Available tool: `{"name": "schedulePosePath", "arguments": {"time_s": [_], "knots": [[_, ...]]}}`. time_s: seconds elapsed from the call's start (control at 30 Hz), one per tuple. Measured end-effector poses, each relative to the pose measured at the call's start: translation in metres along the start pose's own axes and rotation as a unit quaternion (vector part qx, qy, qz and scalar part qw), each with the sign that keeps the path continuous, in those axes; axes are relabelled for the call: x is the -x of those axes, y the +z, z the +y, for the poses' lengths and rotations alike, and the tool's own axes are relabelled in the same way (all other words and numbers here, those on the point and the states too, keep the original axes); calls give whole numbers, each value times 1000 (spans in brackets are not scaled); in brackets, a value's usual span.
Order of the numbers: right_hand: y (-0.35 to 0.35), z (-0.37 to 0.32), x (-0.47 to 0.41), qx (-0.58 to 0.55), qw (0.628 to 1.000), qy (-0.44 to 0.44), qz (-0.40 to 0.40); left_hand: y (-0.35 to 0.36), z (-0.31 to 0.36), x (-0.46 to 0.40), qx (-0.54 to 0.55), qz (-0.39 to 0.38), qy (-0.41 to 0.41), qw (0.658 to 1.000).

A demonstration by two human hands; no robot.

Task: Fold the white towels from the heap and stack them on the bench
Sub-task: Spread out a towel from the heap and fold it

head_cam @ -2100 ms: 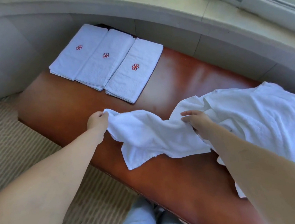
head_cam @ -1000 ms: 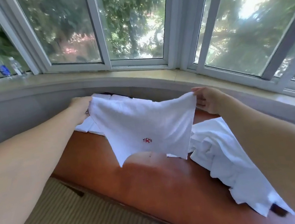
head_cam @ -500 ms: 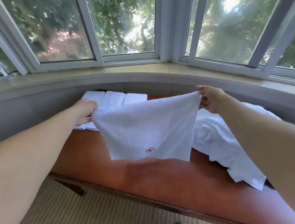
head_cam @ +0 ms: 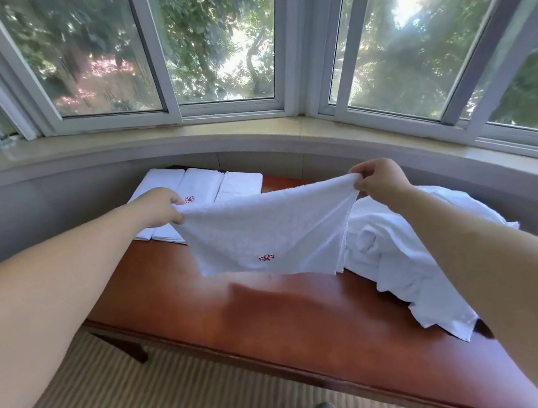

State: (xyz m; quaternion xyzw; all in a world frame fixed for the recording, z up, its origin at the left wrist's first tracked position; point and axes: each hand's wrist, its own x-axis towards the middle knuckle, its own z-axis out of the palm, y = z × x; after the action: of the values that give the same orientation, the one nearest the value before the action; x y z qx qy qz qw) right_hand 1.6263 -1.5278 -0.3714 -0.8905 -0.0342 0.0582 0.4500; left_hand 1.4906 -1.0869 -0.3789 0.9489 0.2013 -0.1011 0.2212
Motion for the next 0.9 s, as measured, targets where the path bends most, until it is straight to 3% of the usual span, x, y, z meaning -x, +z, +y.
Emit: {"name": "schedulePosePath", "arguments": {"time_s": [0.13, 0.33, 0.5, 0.73, 0.8, 0.9], "knots": [[3, -5, 6, 74, 995, -33, 60, 6, 4, -3, -30, 46, 19, 998], [4, -7, 11, 112, 990, -49, 72, 9, 7, 2, -7, 61, 4, 998], [10, -5, 10, 154, 984, -40, 82, 11, 1, 2, 26, 62, -1, 998], [12, -8, 13, 153, 981, -9, 117, 6, 0, 9, -34, 132, 8, 991], [11, -6, 16, 146, 983, 10, 106, 7, -3, 12, -33, 107, 11, 994], [11, 1, 25, 95, 992, 62, 50, 18, -13, 16, 9, -21, 10, 1000]]}}
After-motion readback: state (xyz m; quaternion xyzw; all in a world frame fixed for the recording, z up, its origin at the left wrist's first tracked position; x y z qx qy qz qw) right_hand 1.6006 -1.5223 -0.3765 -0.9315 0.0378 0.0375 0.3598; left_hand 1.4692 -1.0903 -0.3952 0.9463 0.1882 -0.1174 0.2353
